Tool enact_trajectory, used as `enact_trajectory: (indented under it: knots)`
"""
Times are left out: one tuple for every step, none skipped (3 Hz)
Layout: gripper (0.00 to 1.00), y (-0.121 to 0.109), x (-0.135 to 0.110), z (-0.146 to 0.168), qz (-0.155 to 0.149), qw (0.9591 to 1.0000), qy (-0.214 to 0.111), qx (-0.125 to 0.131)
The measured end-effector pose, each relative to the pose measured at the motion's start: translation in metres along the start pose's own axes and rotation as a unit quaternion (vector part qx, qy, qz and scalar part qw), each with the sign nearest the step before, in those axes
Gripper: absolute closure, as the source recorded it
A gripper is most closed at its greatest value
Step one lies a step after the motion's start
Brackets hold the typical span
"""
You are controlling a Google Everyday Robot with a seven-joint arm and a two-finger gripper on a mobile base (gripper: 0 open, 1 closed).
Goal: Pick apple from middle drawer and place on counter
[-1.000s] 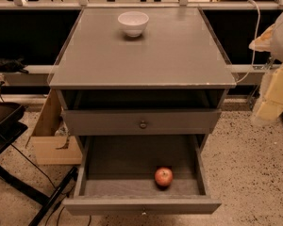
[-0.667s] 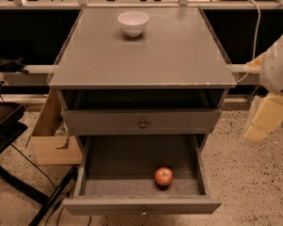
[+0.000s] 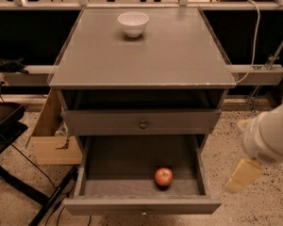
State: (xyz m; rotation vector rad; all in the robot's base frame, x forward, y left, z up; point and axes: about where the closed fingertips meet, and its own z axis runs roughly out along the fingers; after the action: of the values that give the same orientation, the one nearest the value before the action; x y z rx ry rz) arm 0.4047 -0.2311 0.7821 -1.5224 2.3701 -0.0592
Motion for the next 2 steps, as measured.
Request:
enact_trajectory:
  knots:
    - [0.0,0.004,0.016,0.083,0.033,0.9994,0.0,-0.009]
    - [0.0,0.001,0.015,0.139,0.059,0.9976,-0.01,-0.035]
